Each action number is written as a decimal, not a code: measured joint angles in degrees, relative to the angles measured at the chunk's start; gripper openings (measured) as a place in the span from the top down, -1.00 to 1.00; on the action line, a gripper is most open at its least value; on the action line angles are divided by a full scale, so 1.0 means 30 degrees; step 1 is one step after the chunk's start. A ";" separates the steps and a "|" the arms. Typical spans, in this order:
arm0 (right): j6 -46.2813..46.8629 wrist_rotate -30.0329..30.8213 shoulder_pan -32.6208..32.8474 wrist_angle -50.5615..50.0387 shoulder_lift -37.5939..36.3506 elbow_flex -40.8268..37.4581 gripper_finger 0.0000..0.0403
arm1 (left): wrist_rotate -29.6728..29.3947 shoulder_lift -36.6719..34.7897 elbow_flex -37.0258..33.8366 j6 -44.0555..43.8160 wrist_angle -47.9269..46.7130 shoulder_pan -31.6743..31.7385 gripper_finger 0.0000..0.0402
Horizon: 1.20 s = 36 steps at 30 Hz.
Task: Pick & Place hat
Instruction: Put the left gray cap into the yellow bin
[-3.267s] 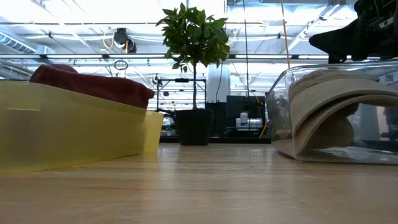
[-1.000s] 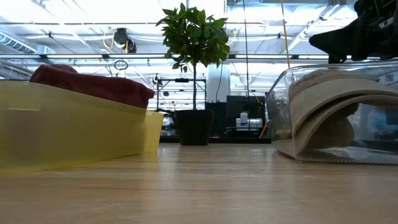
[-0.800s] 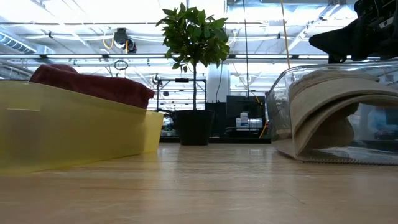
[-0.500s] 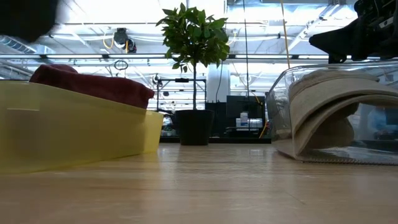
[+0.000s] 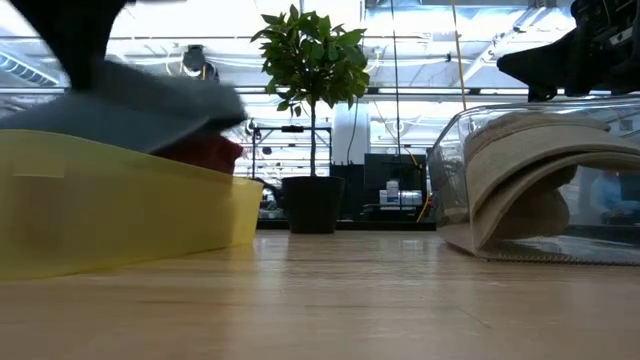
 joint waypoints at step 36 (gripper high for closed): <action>-0.0023 -0.0005 -0.0003 0.0726 -0.0002 0.0000 1.00 | 0.3962 0.0033 -0.2126 -0.6040 0.0839 0.0162 0.12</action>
